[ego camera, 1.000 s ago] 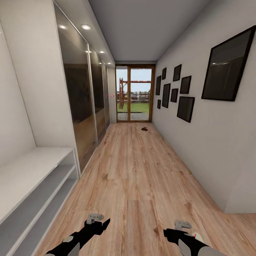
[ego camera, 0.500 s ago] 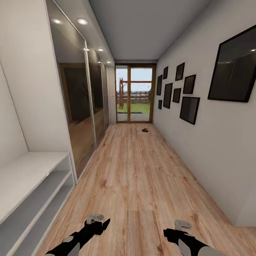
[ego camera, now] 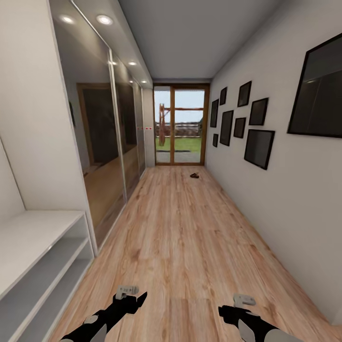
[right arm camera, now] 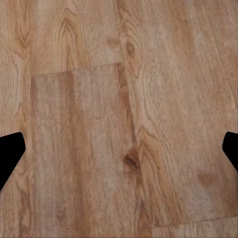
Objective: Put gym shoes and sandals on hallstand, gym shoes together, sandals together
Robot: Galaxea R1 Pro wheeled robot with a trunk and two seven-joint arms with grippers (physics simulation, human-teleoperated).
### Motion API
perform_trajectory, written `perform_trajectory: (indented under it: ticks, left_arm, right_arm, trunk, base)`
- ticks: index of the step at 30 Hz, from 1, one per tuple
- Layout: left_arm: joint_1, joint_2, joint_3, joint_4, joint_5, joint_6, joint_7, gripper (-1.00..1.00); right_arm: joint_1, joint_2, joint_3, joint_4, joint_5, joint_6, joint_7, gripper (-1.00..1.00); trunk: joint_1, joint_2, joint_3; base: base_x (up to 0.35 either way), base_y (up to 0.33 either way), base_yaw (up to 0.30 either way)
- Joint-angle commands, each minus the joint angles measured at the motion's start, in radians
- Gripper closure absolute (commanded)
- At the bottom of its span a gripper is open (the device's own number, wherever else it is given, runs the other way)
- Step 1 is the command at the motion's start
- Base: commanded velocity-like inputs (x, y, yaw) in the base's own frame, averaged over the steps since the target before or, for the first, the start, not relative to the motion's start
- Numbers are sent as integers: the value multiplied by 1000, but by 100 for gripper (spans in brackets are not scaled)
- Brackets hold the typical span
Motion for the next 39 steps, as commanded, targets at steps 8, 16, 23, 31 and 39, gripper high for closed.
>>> perform_trajectory:
  ticks: [8,16,23,31,39]
  left_arm:
    - [-1,0,-3,1,10,-1,-4,-100]
    - [-1,0,-3,1,10,-1,-4,-100]
    - [-1,0,-3,1,10,-1,-4,-100]
    - [-1,0,-3,1,10,-1,-4,-100]
    - [-1,0,-3,1,10,-1,-4,-100]
  right_arm:
    - [-1,0,-5,0,-4,-1,-1,-100]
    - [-1,0,-5,0,-4,-2,-1,-100]
    - [-1,0,-5,0,-4,-2,-1,-100]
    - [-1,0,-5,0,-4,-2,-1,-100]
    - [-1,0,-5,0,-4,-2,-1,-100]
  trunk:
    - [0,0,-1]
    - [0,0,-1]
    - [0,0,-1]
    - [0,0,-6]
    - [0,0,-18]
  base:
    - [349,0,-119]
    - [349,0,-79]
    - [349,0,-3]
    - [349,0,0]
    - [349,0,0]
